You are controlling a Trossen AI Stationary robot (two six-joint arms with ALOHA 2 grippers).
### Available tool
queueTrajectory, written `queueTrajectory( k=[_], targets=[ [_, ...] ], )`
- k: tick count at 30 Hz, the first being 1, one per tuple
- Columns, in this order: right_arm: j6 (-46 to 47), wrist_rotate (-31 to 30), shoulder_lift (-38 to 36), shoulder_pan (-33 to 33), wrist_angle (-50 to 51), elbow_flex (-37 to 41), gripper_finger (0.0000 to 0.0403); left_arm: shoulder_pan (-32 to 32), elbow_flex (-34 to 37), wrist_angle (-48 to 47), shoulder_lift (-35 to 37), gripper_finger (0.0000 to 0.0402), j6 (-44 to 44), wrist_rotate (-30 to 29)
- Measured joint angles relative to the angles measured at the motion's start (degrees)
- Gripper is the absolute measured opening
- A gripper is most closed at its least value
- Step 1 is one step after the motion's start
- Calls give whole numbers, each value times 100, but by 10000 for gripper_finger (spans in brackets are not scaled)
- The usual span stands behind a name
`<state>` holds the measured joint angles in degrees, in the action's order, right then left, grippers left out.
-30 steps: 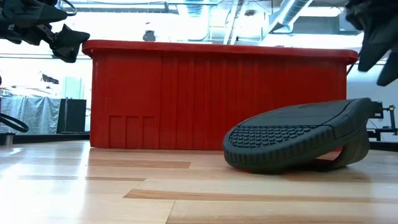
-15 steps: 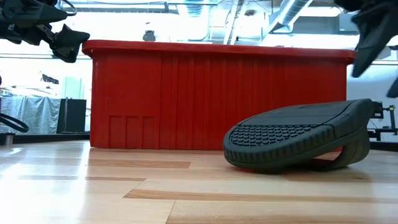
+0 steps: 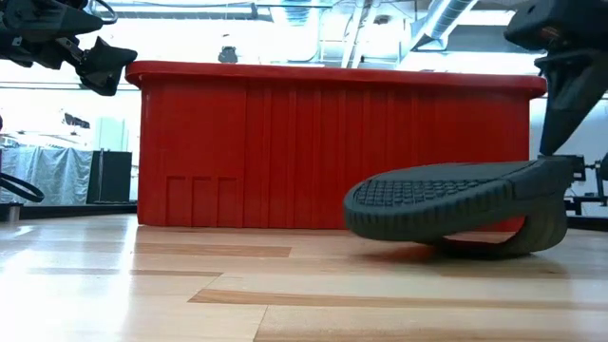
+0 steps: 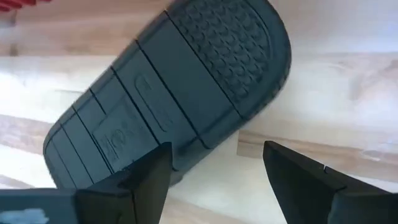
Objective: Pick and place slides into bin
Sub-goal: Put the black slides into the red bin
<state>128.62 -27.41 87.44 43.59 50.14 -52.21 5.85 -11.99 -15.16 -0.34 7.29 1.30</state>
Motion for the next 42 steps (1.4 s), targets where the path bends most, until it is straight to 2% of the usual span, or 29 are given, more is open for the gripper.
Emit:
queueTrajectory(
  k=[8, 15, 20, 35, 42],
  targets=[
    [-74, -245, 2, -227, -131, 136, 247, 1, -1, 1, 0, 258, 0, 0],
    [-2, -121, -2, -146, -1588, 943, 247, 0, 0, 1, 0, 258, 0, -1],
    [-9, -353, -7, -215, -2535, 1325, 247, 0, 0, 2, 0, 258, 0, 0],
    [-136, -158, -7, -90, -2672, 1327, 247, 1, 0, 2, 0, 258, 0, -1],
    [-167, -33, -272, -6, -2393, 1327, 247, 0, -2, 0, 0, 258, 0, 0]
  ],
)
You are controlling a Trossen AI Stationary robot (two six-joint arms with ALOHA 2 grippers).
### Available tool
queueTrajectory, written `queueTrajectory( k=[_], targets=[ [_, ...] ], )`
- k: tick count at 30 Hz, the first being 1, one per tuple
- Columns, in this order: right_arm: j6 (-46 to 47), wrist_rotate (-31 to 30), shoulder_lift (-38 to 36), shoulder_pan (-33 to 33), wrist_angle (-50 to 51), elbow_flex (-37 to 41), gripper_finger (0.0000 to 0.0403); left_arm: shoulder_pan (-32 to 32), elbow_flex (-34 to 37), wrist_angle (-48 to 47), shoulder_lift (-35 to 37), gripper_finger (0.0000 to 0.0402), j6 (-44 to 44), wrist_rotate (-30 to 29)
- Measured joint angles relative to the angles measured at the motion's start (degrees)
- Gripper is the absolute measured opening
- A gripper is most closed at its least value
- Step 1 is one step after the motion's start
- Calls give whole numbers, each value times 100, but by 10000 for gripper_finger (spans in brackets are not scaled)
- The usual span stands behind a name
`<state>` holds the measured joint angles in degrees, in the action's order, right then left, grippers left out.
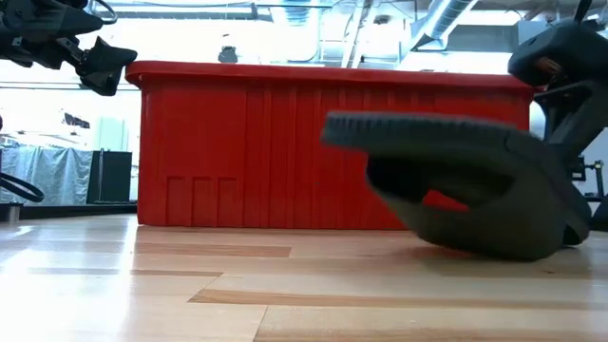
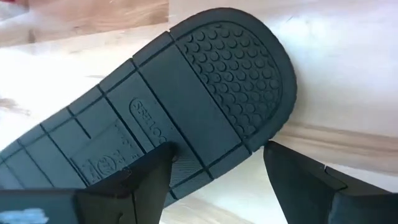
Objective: Pick and place slides into bin
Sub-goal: Put the black slides into the red bin
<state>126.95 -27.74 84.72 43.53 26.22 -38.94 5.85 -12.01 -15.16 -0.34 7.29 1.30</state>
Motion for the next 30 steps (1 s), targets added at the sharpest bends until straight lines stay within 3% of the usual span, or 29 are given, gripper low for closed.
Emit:
queueTrajectory(
  k=[13, 17, 25, 30],
  targets=[
    [-413, -174, -690, -2, -62, 0, 247, 1, 0, 1, 0, 258, 0, 0],
    [-505, -152, -664, 0, -633, 0, 247, 0, 0, 0, 0, 258, 0, 0],
    [-1601, -379, -664, -9, -2129, 0, 247, 0, 2, 0, 0, 258, 0, 0],
    [-3253, -387, -664, -182, -3140, -344, 247, 1, 1, 0, 0, 258, 0, 0]
  ],
)
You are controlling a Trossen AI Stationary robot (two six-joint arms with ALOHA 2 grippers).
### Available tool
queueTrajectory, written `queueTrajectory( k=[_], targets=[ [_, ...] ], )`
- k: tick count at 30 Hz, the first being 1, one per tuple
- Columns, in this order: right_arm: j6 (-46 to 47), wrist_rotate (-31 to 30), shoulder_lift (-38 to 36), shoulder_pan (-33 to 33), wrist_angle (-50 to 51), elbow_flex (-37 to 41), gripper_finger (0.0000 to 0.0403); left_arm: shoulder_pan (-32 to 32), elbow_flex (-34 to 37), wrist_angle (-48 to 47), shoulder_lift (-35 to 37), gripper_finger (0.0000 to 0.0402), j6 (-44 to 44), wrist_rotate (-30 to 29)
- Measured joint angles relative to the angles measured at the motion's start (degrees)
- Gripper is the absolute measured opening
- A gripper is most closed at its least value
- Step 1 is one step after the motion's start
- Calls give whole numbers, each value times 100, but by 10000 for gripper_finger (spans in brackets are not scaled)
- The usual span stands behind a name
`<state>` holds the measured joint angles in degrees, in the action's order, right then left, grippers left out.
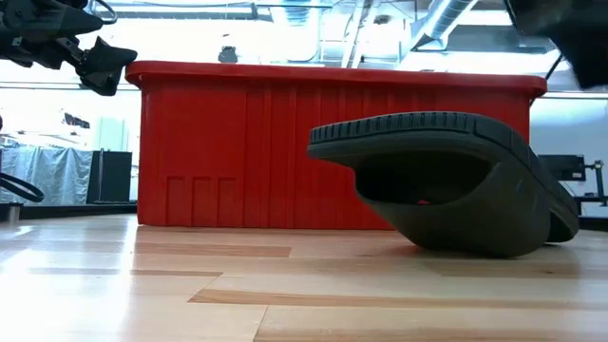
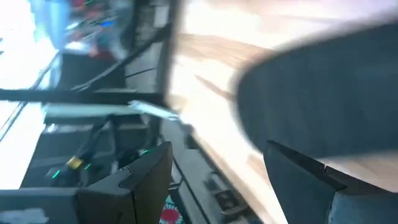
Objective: Pick and place slides into bin
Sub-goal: Put the black slides into the red bin
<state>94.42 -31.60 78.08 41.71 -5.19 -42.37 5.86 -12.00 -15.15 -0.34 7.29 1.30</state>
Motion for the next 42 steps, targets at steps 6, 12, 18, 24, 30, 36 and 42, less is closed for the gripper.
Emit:
queueTrajectory(
  k=[6, 12, 18, 24, 30, 36, 42],
  targets=[
    [-2508, 108, 0, -305, 390, -1018, 247, 1, -1, 0, 0, 258, 0, 0],
    [-4585, 1108, 0, -504, 2308, -2163, 241, -1, 0, 0, 0, 258, 0, 0],
    [-6040, 1641, 0, -548, 3173, -2640, 226, 0, 1, 1, 0, 258, 0, 0],
    [-6060, 1664, 328, -498, 2798, -2657, 217, 0, 0, 0, 0, 258, 0, 0],
    [-5547, 1559, 1406, -508, 2640, -3423, 216, -1, -1, -7, 0, 258, 0, 0],
    [-4964, 1457, 2272, -696, 2879, -4517, 206, 0, 1, -25, 0, 258, 0, 2],
    [-4138, 1489, 3093, -736, 4572, -5828, 179, 1, -1, -51, 0, 258, 0, 13]
  ],
)
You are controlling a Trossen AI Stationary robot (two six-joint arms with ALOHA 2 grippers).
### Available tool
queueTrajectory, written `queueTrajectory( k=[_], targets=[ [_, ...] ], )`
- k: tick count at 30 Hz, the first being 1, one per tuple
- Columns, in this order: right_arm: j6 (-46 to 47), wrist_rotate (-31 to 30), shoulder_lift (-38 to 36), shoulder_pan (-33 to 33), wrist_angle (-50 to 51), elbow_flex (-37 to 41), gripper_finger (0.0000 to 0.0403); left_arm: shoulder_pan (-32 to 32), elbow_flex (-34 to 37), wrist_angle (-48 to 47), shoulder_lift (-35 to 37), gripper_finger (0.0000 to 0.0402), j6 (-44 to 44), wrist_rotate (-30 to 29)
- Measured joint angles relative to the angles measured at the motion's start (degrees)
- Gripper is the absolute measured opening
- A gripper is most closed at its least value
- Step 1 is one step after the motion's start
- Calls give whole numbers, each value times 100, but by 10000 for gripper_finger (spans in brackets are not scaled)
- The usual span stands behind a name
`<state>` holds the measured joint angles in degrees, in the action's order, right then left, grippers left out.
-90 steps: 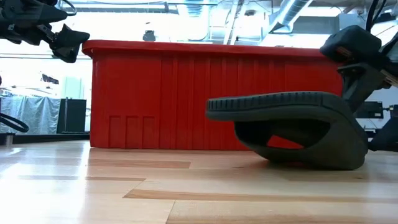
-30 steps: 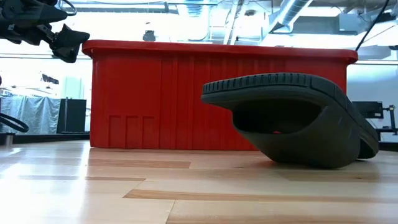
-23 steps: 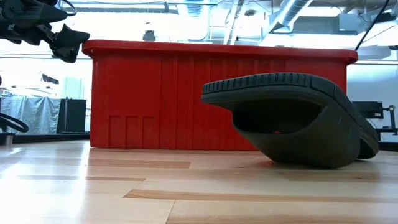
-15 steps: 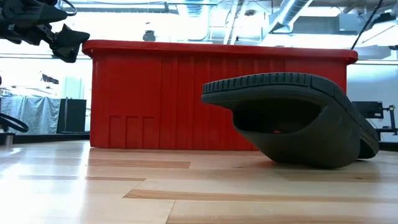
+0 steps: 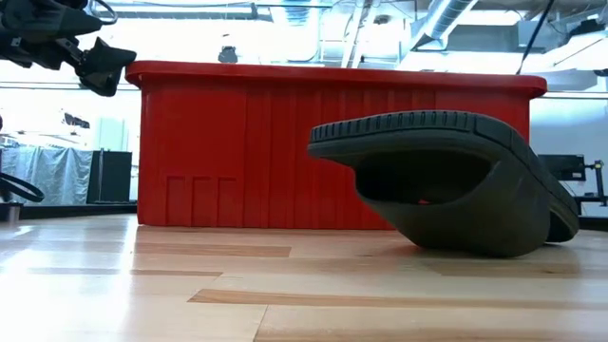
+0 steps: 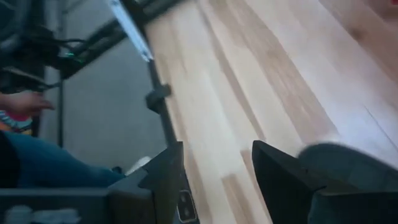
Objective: Pick and place slides into bin
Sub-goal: Put the black slides into the red bin
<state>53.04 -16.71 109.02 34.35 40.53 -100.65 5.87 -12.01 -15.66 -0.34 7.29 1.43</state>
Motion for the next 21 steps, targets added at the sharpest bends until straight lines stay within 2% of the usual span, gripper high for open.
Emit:
queueTrajectory(
  k=[4, 8, 13, 16, 21],
  targets=[
    [552, 14, 432, -2, 1000, -711, 157, 0, 2, -28, 0, 258, 0, 7],
    [972, 67, 650, 42, 1284, -1192, 137, 0, 2, -50, 0, 258, 0, 7],
    [1864, 119, 659, 246, 1237, -1229, 118, 0, 2, -50, 0, 258, 0, 4],
    [2714, -39, 659, 413, 1239, -1227, 111, 0, 2, -50, 0, 258, 0, 4],
    [4122, 37, 659, 732, 1233, -1227, 104, 0, 2, -48, 0, 258, 1, 2]
  ],
)
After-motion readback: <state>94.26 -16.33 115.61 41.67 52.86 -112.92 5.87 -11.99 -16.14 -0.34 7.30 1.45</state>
